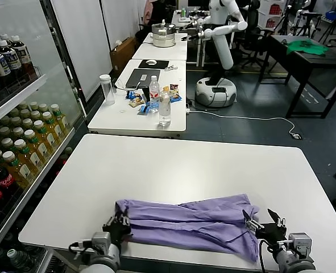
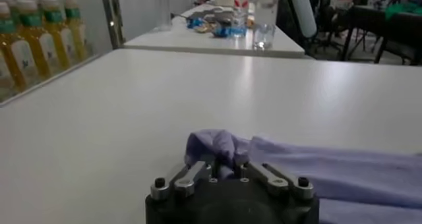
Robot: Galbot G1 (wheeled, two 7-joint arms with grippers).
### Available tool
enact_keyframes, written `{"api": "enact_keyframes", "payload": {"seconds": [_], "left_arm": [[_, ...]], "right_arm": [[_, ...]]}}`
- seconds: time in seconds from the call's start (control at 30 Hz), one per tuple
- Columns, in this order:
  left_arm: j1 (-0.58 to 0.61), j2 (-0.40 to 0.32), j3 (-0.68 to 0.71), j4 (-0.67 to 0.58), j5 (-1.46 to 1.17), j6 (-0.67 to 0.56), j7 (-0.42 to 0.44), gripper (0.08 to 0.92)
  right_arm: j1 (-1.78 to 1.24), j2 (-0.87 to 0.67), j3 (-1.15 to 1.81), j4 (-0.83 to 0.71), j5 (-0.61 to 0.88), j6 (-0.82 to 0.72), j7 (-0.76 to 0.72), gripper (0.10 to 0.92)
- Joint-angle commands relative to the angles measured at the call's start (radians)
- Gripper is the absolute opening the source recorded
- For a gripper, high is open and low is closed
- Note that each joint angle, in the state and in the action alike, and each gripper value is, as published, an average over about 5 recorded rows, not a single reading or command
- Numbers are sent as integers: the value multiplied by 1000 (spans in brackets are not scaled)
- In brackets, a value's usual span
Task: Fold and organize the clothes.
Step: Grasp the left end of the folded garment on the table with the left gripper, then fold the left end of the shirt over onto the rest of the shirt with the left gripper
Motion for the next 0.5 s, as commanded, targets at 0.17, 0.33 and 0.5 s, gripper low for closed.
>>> {"api": "enact_keyframes", "payload": {"seconds": [0.17, 0.33, 0.5], "left_arm": [[-107, 279, -361, 11, -262, 5, 40, 111], [-110, 297, -390, 15, -279, 14, 60, 106], [-104, 254, -312, 69, -181, 48, 90, 106]], "right_arm": [[4, 0, 5, 4, 2, 1, 4, 823], [8, 2, 0, 3, 1, 1, 5, 823], [10, -1, 1, -1, 1, 0, 5, 823]]}}
